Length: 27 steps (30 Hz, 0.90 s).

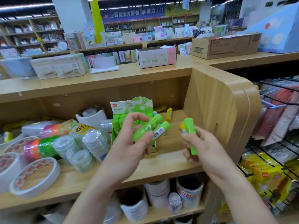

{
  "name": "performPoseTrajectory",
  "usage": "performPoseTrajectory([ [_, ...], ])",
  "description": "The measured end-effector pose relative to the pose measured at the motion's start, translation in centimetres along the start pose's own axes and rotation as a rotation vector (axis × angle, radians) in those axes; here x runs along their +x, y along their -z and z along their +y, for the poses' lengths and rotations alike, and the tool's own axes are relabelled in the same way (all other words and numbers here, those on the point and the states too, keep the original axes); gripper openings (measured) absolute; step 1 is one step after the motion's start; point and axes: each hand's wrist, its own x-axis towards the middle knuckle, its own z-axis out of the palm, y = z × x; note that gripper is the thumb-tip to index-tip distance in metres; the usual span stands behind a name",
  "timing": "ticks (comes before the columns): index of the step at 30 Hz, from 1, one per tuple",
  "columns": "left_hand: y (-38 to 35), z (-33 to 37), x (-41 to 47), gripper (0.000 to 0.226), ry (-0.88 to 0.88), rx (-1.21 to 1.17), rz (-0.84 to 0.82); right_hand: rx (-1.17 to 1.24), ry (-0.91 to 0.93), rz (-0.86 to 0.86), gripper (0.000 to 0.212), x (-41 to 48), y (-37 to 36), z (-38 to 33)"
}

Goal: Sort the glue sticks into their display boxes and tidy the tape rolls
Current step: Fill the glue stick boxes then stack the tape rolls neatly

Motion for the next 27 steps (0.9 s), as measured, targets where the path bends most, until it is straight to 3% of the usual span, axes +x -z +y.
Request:
performPoseTrajectory([
  [3, 0.9, -0.5, -0.7, 0.02, 0.004, 0.01, 0.004, 0.242, -0.044, -0.087, 0.007, 0.0, -1.1, -0.1],
  [6, 1.8, -0.5, -1.2, 0.013, -0.019, 0.083, 0.023, 0.215, 0.014, -0.143, 0.012, 0.2, -2.0, -0.1],
  [10, 3.2, -0.6, -2.1, 0.022, -0.032, 0.187, 0.092, -0.087, 0.183, -0.163, 0.007, 0.6, -3.2, 0.2],
  [17, 4.7, -2.2, -2.5, 0.026, 0.03, 0.375, 0.22, -0.876, 0.462, -0.245, 0.033, 1.4, -4.6, 2.6],
  [22, 4.2, -1.8, -2.0, 0.02, 0.028, 0.247, 0.172, -0.832, 0.437, -0.193, 0.025, 2.1, -3.5, 3.1],
  [27, 4.3, -2.7, -1.6, 0.014, 0.041, 0.222, 0.126, -0.585, 0.363, -0.132, 0.019, 2.2, -2.8, 2.9],
])
